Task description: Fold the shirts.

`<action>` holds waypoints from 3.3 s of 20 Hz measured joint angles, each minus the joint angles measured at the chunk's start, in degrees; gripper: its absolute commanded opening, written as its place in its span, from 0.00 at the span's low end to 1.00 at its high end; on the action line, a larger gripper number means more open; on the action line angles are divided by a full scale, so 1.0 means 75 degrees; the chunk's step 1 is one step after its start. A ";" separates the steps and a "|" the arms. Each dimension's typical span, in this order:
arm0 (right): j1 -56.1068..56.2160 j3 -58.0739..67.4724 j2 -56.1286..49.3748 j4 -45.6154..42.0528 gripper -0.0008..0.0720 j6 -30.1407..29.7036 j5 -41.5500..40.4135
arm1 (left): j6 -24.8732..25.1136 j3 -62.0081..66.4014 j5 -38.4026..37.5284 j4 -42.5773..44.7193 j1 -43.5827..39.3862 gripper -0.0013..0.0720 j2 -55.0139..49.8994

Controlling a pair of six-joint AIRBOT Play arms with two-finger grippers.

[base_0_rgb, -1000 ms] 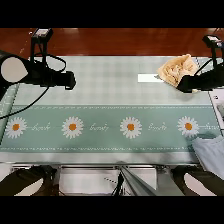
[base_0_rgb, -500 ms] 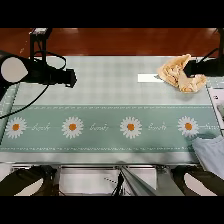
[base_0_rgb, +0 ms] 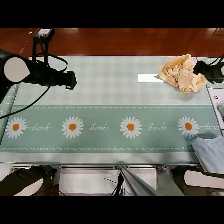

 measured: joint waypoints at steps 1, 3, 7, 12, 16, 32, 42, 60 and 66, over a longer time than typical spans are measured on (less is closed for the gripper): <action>-0.0064 0.0000 -0.0251 0.0248 0.85 -0.0026 -0.0079 | 0.0017 0.0000 -0.0114 0.0003 0.0000 0.99 0.0000; -0.0108 0.0000 -0.0731 0.0606 0.84 -0.0090 -0.0210 | 0.0041 0.0000 -0.0204 0.0000 0.0000 0.99 0.0000; -0.0131 0.0003 -0.1463 0.1096 0.06 -0.0143 -0.0501 | 0.0044 -0.0003 -0.0300 0.0003 0.0000 0.99 0.0000; -0.0137 0.0131 -0.1390 0.1396 0.07 -0.0670 -0.0533 | 0.0248 0.0003 -0.0344 0.0003 0.0000 0.99 0.0000; -0.0137 0.0612 -0.0090 0.1877 0.07 -0.2107 -0.0513 | 0.0350 0.0367 -0.0536 -0.0117 -0.0015 0.99 0.0052; -0.0137 0.1597 0.5584 0.5674 0.07 -0.4695 0.2139 | 0.0752 0.4829 -0.1693 -0.0501 -0.0140 0.99 0.1877; 0.3197 0.1606 0.4299 0.4535 0.07 -0.4237 0.4450 | 0.0376 0.4774 -0.2684 -0.0516 -0.0140 0.99 0.1958; 0.5455 0.1696 0.2363 -0.1204 0.70 -0.3416 0.5251 | -0.0114 0.0662 -0.2938 0.0353 -0.0134 0.99 0.1944; 0.0321 0.0836 0.3322 0.1154 0.70 -0.3669 0.5126 | -0.0306 -0.2876 -0.1781 -0.1562 -0.0134 0.99 0.2591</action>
